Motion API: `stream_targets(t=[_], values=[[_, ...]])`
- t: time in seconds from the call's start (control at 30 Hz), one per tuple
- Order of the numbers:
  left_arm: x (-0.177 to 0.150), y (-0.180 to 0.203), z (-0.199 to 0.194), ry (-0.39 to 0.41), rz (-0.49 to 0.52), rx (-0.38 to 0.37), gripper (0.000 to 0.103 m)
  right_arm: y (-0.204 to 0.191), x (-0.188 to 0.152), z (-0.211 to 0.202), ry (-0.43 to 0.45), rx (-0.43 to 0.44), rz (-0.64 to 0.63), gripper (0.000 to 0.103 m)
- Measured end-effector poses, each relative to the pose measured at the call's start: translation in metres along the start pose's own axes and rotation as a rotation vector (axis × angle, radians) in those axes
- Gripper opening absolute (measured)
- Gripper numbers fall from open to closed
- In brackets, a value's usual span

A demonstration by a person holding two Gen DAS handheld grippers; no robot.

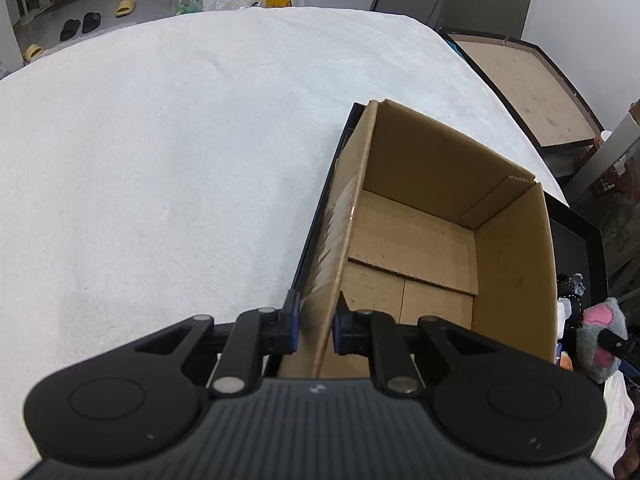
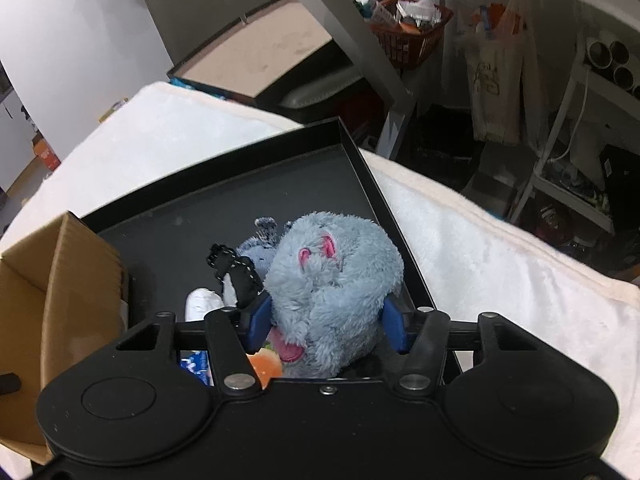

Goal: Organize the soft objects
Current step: 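Lift the grey plush mouse and lower it into the cardboard box, open right gripper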

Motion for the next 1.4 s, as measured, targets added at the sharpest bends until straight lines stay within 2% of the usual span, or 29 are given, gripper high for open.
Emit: stream_targets(t=[0.37, 0.87, 1.4], values=[[-0.002, -0.003, -0.002, -0.025, -0.013, -0.048, 0.017, -0.014, 0.012, -0.048, 0.067, 0.019, -0.017, 0.055], [-0.002, -0.006, -0.002, -0.037, -0.059, -0.104, 0.018, -0.082, 0.017, -0.116, 0.182, 0.094, -0.116, 0.055], [-0.001, -0.013, 0.0, -0.053, -0.089, -0.18, 0.019, -0.152, 0.001, -0.122, 0.197, 0.119, -0.253, 0.055]])
Point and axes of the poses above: each gripper's, at about its wrist camera, not at the fingertips, and z roughly the way its jaws point, y to its right, x to its top, the point moved 8 cm from there along z, roughly the way its jaws point, and after that the axes turned 12 degrees about -x, right-handed, at the moved point
